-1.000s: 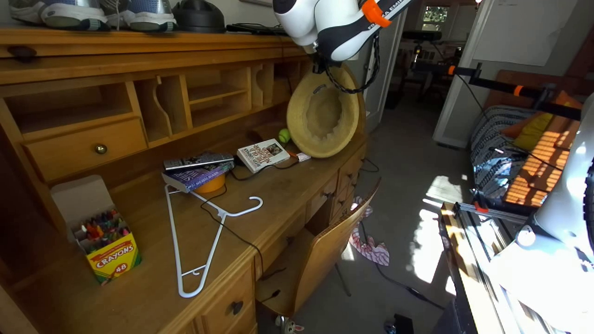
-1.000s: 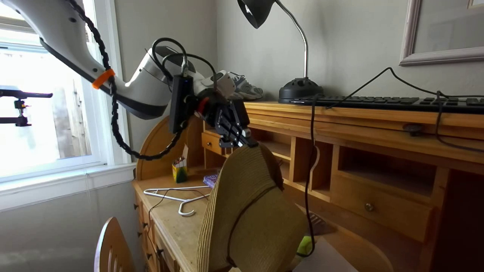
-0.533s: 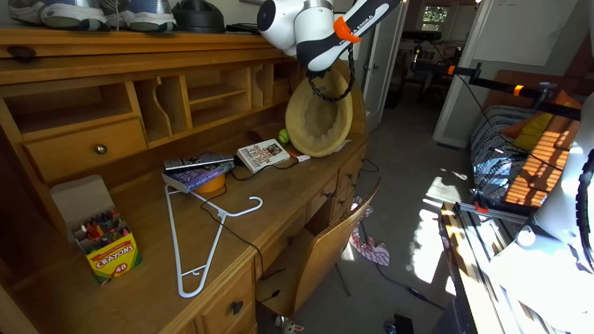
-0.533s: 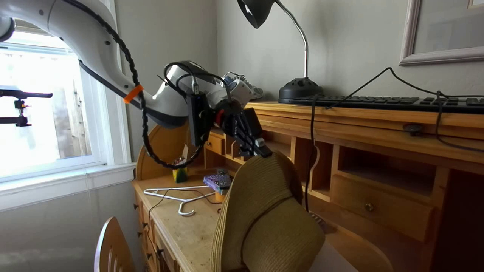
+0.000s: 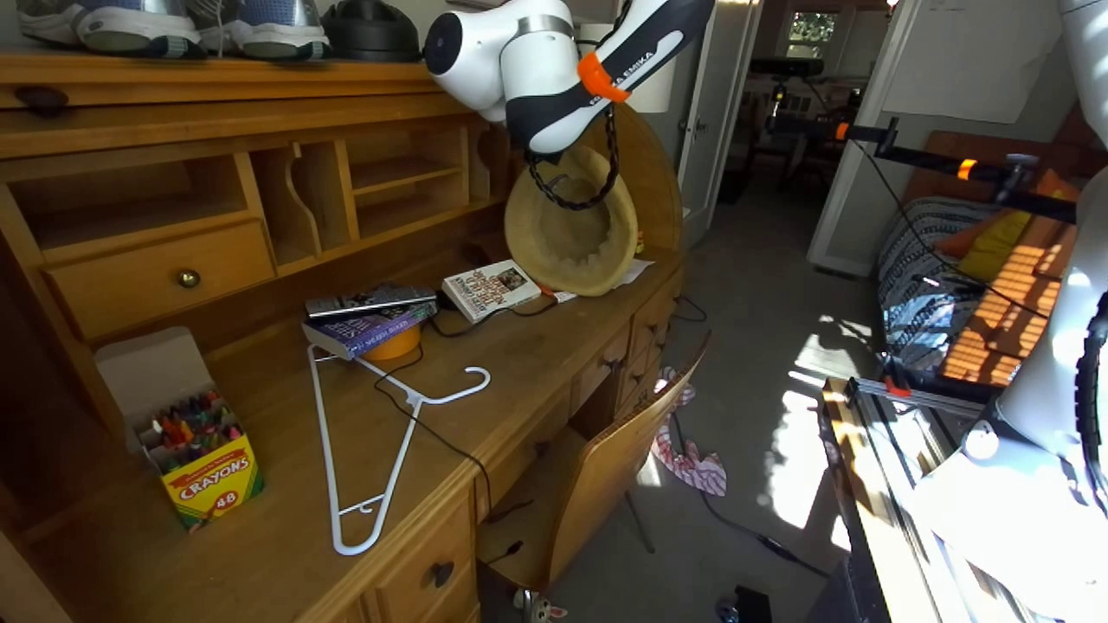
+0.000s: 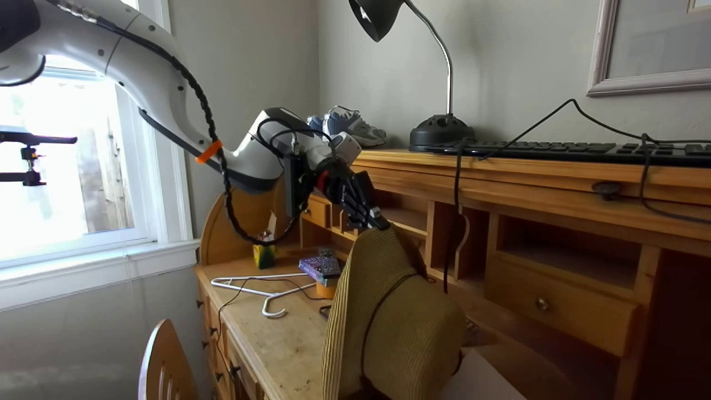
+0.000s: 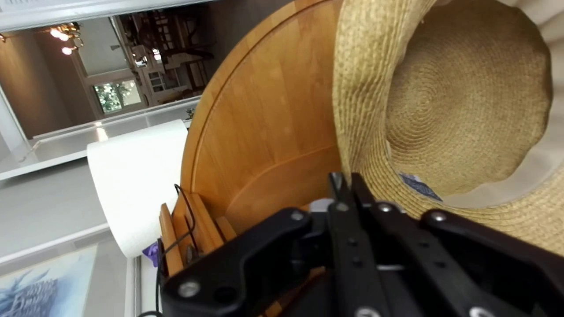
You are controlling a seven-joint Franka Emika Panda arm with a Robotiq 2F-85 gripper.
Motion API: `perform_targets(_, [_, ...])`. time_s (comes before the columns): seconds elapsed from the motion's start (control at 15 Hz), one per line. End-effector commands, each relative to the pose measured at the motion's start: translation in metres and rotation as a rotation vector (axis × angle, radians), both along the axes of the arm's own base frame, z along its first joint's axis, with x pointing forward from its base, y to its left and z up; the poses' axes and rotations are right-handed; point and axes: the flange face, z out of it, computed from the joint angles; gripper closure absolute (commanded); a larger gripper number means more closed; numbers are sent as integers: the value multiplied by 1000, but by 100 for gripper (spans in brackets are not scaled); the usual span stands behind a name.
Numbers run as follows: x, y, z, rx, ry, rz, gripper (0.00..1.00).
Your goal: Put the sun hat on the bottom half of the desk
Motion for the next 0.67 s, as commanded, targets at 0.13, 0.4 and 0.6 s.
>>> perform_targets(0.13, [6, 46, -8, 148, 37, 74, 99])
perform_targets(0.4, [-1, 75, -24, 286, 77, 177, 99])
perform_targets(0.6, [-4, 94, -32, 381, 80, 243, 99])
